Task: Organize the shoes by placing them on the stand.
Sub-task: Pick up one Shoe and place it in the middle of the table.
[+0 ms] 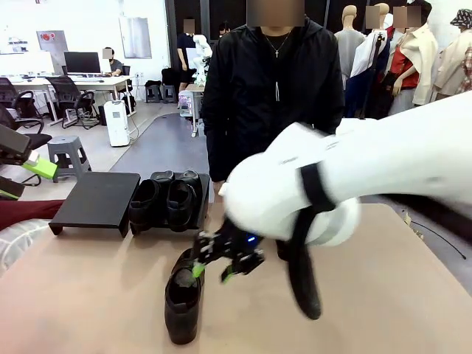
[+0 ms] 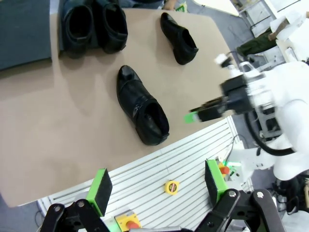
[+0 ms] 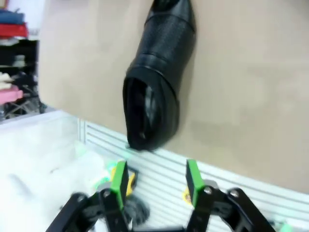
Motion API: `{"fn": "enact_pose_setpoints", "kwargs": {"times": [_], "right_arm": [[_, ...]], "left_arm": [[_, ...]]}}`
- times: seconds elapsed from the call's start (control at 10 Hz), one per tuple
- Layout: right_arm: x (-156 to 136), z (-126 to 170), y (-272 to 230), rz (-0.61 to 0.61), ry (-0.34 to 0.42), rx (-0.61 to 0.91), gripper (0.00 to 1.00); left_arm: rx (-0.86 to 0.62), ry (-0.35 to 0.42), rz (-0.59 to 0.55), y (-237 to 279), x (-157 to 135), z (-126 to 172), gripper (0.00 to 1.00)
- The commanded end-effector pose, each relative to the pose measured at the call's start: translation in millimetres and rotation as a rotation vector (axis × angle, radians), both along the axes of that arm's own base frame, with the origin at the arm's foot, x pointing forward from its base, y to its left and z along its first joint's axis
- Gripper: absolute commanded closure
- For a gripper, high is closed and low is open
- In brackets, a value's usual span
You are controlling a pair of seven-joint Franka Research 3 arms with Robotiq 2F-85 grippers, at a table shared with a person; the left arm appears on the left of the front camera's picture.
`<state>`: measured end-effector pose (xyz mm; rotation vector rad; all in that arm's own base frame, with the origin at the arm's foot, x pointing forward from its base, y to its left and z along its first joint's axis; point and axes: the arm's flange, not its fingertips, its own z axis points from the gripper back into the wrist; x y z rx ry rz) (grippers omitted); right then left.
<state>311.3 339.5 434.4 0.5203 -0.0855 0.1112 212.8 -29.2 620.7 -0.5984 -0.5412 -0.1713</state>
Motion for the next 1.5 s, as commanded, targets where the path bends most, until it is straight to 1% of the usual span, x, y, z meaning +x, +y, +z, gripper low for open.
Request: {"fn": "enact_pose_setpoints", "kwargs": {"times": [0.0,0.1,0.2,0.3,0.4,0.5,0.6,0.7,0.8,0.9,1.4], "right_arm": [[-13.4,52.1,-112.7,0.039,0.018,0.077,0.00],[-20.2,72.1,-154.5,0.032,0.040,0.134,0.00],[-28.7,89.8,-189.9,0.057,0.062,0.184,0.00],[-33.0,103.5,-224.9,0.035,0.057,0.175,0.00],[-40.5,114.0,-252.9,0.123,0.037,0.254,0.00],[-42.7,113.9,-279.1,0.068,0.029,0.235,0.00],[-44.5,110.6,-287.8,0.046,-0.010,0.255,0.00],[-43.4,105.3,-280.5,0.032,-0.056,0.247,0.00],[-30.7,89.8,-255.5,-0.080,-0.057,0.059,0.00],[-49.7,115.5,-293.9,0.031,-0.003,0.255,0.00],[-49.7,115.5,-293.9,0.031,-0.003,0.255,0.00]], "left_arm": [[-0.011,-0.008,-0.019,2.1,0.5,-0.2,0.00],[-0.011,-0.008,-0.019,2.1,0.5,-0.2,0.00],[-0.011,-0.008,-0.019,2.1,0.5,-0.2,0.00],[-0.011,-0.008,-0.019,2.1,0.5,-0.2,0.00],[-0.011,-0.008,-0.019,2.1,0.5,-0.2,0.00],[-0.011,-0.008,-0.019,2.1,0.5,-0.2,0.00],[-0.011,-0.008,-0.019,2.1,0.5,-0.2,0.00],[-0.011,-0.008,-0.019,2.1,0.5,-0.2,0.00],[-0.011,-0.008,-0.019,2.1,0.5,-0.2,0.00],[-0.011,-0.008,-0.019,2.1,0.5,-0.2,0.00],[-0.011,-0.008,-0.019,2.1,0.5,-0.2,0.00]]}}
